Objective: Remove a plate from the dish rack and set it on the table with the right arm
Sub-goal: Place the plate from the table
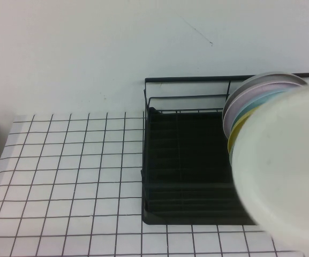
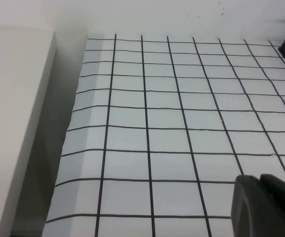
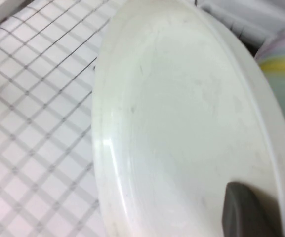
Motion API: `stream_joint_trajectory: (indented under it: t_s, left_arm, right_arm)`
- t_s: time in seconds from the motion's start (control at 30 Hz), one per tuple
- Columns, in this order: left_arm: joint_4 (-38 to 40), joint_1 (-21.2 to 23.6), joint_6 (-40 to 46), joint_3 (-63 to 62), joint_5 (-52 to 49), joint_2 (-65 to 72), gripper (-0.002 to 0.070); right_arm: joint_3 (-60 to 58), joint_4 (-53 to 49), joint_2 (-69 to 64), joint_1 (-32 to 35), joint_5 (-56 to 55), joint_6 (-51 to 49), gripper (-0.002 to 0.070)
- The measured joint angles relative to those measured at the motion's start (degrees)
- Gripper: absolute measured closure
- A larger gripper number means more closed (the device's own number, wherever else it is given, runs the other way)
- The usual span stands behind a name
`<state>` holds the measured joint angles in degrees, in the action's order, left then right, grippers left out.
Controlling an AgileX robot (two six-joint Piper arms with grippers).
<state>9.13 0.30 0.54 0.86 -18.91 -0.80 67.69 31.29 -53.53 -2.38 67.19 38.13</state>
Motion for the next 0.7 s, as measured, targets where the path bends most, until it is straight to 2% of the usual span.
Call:
stream_joint_trajectory:
  t_s: [0.1,0.27,0.47,0.7]
  left_arm:
    - [0.0,0.0,0.0,0.0,0.0,0.0,0.0678]
    - [0.0,0.0,0.0,0.0,0.0,0.0,0.0678]
    - [0.0,0.0,0.0,0.0,0.0,0.0,0.0678]
    - [0.0,0.0,0.0,0.0,0.0,0.0,0.0678]
  right_arm:
    - [-4.3,2.4,0.0,0.0,1.7,-7.6,0.0568]
    - [-20.1,13.1,0.0,0.0,2.4,-7.9,0.0568]
    - [-37.5,20.2,0.1,0.0,-6.9,-3.9,0.0568]
    - [-42.8,20.5,-5.6,0.0,-17.7,-2.5,0.0568]
